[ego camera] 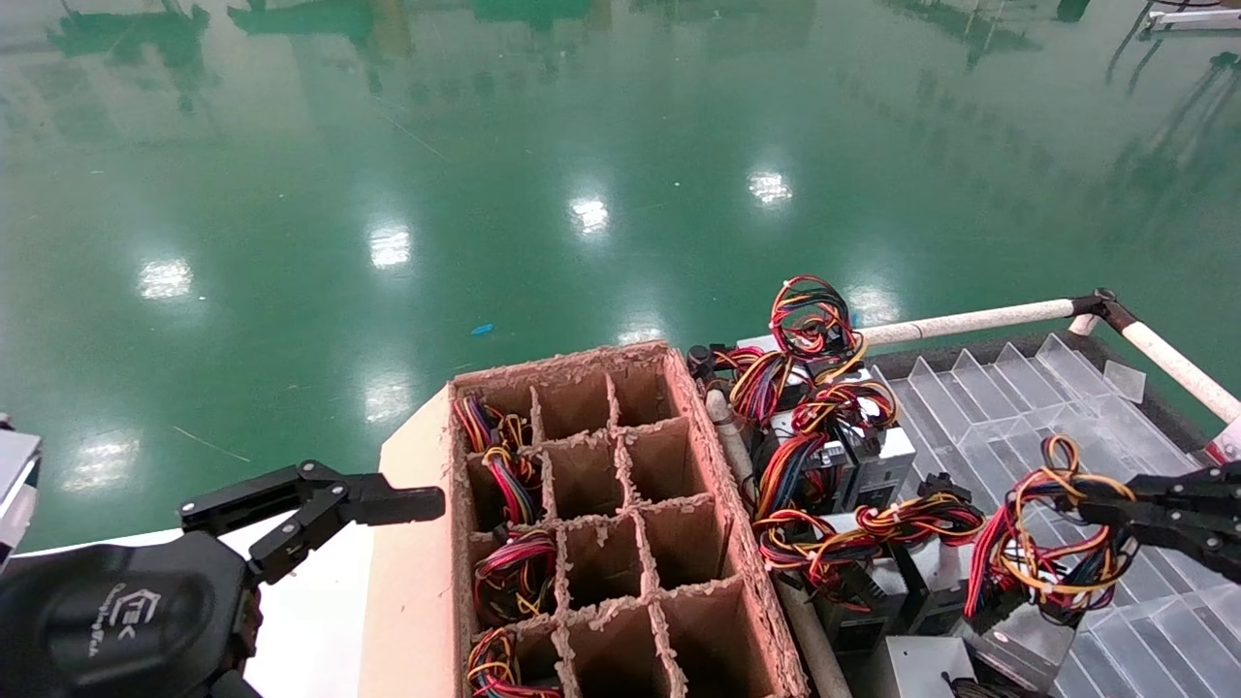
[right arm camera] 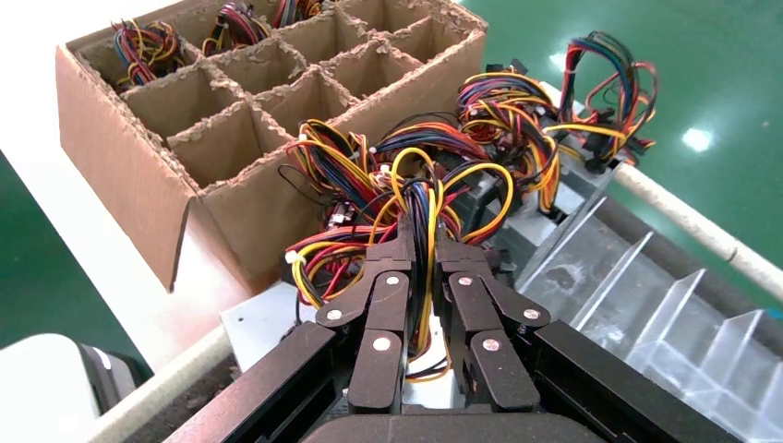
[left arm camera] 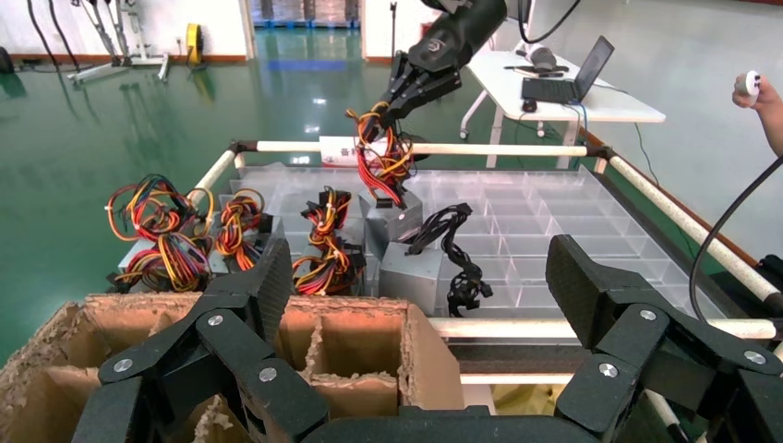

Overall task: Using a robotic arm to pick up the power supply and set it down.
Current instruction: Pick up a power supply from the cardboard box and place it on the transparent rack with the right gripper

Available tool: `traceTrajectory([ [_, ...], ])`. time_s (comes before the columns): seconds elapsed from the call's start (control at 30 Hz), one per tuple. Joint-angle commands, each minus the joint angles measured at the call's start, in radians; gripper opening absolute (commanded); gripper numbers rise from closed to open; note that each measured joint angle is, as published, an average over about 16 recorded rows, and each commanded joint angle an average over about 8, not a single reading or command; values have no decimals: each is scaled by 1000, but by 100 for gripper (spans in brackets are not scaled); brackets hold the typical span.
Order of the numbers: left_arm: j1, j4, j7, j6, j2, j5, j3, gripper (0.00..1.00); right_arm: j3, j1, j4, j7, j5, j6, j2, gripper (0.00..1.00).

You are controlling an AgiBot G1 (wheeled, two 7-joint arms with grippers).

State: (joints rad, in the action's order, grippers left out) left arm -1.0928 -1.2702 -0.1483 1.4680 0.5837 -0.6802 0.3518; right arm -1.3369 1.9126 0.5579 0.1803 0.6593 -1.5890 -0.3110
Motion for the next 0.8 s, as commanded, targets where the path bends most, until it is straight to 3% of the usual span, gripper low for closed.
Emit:
traceTrajectory([
  [0.03, 0, 0, 0, 0, 0, 0, 0, 100, -10, -18, -7, -1, -22, 0, -5, 0],
  [0.33, 0, 0, 0, 0, 0, 0, 0, 100, -45, -68, 26, 13, -113, -5, 30, 0],
  [0.8, 0, 0, 0, 0, 0, 0, 0, 100, -118, -64, 56, 20, -106, -3, 109, 0],
])
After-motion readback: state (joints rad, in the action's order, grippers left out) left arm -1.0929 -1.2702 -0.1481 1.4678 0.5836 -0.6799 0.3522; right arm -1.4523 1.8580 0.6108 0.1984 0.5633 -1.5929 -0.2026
